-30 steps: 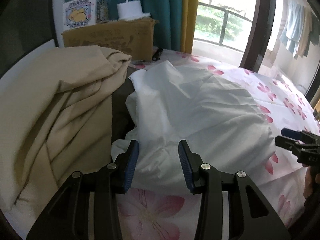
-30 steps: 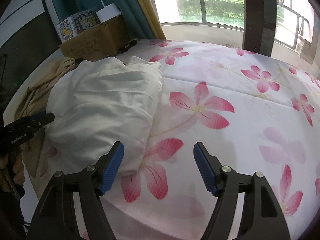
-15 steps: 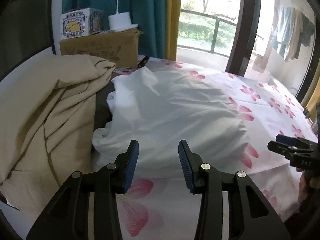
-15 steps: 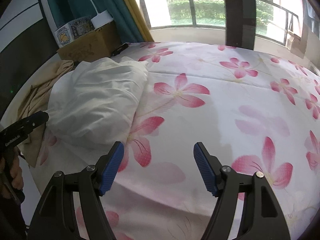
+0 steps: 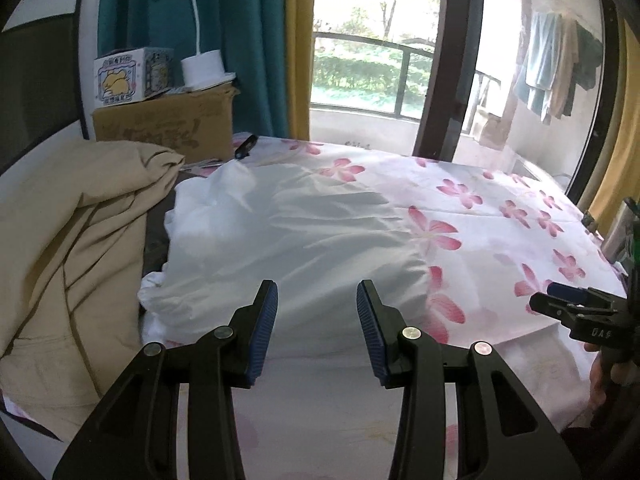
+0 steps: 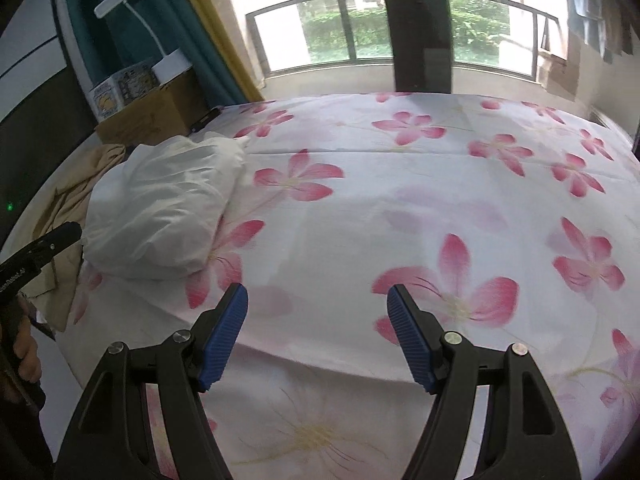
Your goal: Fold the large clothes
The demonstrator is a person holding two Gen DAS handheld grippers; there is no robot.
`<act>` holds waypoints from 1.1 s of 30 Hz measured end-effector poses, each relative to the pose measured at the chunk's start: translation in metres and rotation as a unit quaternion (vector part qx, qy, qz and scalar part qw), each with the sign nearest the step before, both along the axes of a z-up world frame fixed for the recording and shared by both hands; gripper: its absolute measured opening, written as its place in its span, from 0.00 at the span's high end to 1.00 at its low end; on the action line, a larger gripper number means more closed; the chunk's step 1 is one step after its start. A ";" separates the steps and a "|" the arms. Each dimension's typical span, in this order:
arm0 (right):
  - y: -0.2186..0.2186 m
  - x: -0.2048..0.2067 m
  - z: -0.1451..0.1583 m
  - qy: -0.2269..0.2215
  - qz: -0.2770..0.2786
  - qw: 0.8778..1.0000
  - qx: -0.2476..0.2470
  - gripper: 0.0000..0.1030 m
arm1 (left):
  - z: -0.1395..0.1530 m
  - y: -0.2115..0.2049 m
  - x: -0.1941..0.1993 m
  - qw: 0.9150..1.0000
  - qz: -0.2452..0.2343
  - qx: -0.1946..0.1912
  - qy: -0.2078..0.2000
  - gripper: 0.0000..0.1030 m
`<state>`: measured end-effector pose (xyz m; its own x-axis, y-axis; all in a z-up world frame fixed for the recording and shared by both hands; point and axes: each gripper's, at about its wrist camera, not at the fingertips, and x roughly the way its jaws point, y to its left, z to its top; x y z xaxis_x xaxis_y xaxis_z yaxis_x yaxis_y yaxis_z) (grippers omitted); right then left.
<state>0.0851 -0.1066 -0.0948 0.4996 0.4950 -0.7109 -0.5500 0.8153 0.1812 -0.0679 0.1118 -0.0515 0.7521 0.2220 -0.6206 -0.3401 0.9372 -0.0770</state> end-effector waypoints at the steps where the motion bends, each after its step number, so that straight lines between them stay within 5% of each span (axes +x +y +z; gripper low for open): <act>1: -0.005 -0.001 0.000 -0.001 -0.005 1.000 0.000 0.30 | 0.001 -0.003 0.001 1.000 -0.002 0.000 -0.003 0.57; 10: -0.036 0.001 0.009 -0.011 -0.041 0.999 0.005 0.29 | 0.013 -0.025 0.010 0.999 -0.029 -0.005 -0.027 0.45; 22: -0.073 0.005 0.025 -0.036 -0.085 0.996 0.004 0.25 | 0.028 -0.049 0.025 0.996 -0.070 -0.001 -0.047 0.45; 33: -0.100 0.008 0.048 -0.074 -0.120 0.990 -0.005 0.24 | 0.051 -0.056 0.034 0.995 -0.057 0.040 -0.072 0.45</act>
<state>0.0929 -0.2063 -0.0463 0.7012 0.3432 -0.6249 -0.3601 0.9270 0.1051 -0.0340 0.0557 -0.0009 0.8546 0.1747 -0.4890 -0.2226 0.9740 -0.0410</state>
